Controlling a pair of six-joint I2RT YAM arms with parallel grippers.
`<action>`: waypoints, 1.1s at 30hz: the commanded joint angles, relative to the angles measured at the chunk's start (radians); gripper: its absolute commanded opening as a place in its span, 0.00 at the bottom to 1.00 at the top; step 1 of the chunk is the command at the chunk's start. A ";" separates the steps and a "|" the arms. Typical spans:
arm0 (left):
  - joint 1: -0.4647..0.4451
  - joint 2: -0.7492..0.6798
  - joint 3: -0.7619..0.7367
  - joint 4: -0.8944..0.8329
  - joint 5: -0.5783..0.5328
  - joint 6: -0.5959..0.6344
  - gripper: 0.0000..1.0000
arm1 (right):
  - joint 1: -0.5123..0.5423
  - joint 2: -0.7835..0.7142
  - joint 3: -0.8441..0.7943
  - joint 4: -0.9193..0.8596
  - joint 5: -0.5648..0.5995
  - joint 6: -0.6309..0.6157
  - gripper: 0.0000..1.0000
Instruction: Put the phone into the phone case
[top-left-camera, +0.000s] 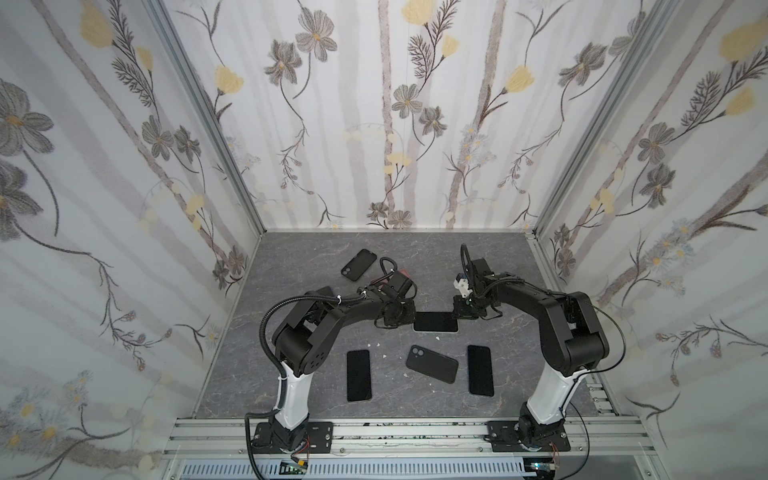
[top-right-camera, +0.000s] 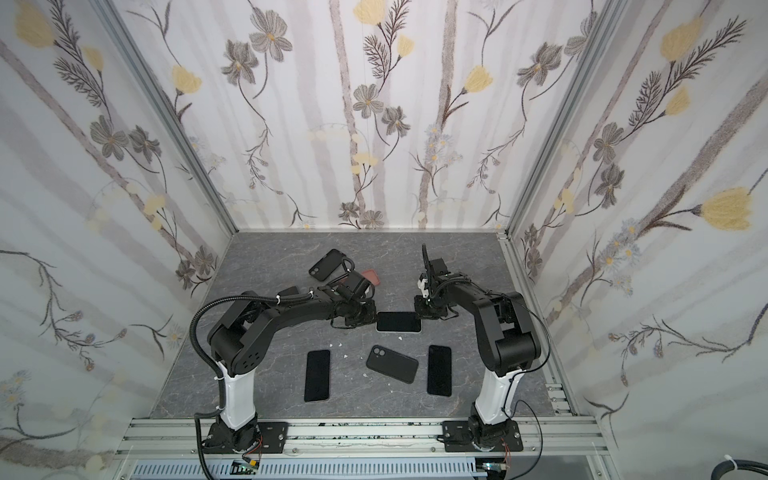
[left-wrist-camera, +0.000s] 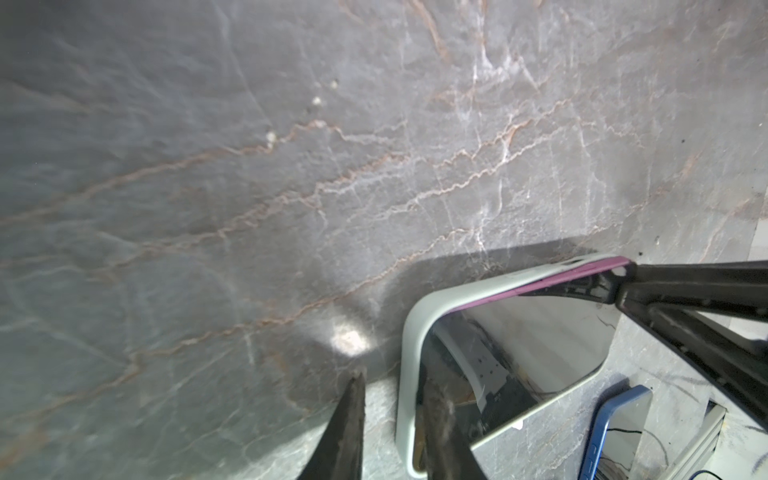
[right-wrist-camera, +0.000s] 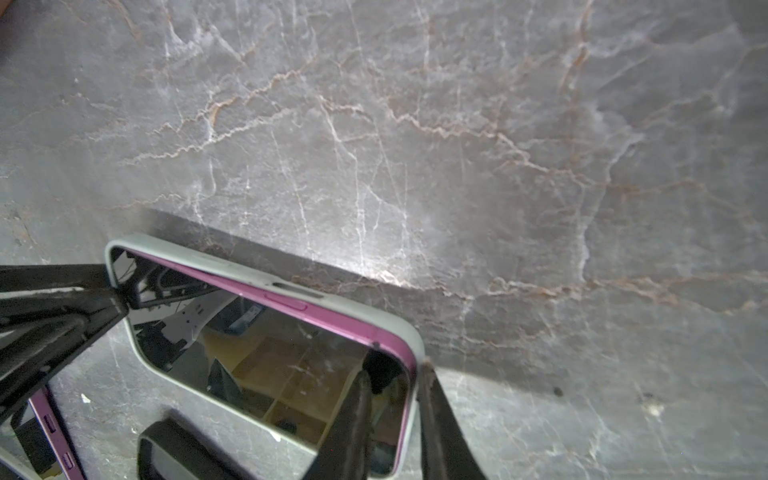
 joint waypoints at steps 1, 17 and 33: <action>0.004 -0.004 0.013 -0.033 -0.018 0.007 0.29 | -0.011 0.004 0.032 -0.053 0.055 0.000 0.22; 0.003 0.020 0.042 -0.034 0.032 0.003 0.30 | -0.013 0.070 0.103 -0.114 0.012 -0.053 0.15; 0.002 0.026 0.031 -0.030 0.030 0.006 0.27 | -0.012 -0.018 0.088 -0.124 0.016 -0.035 0.14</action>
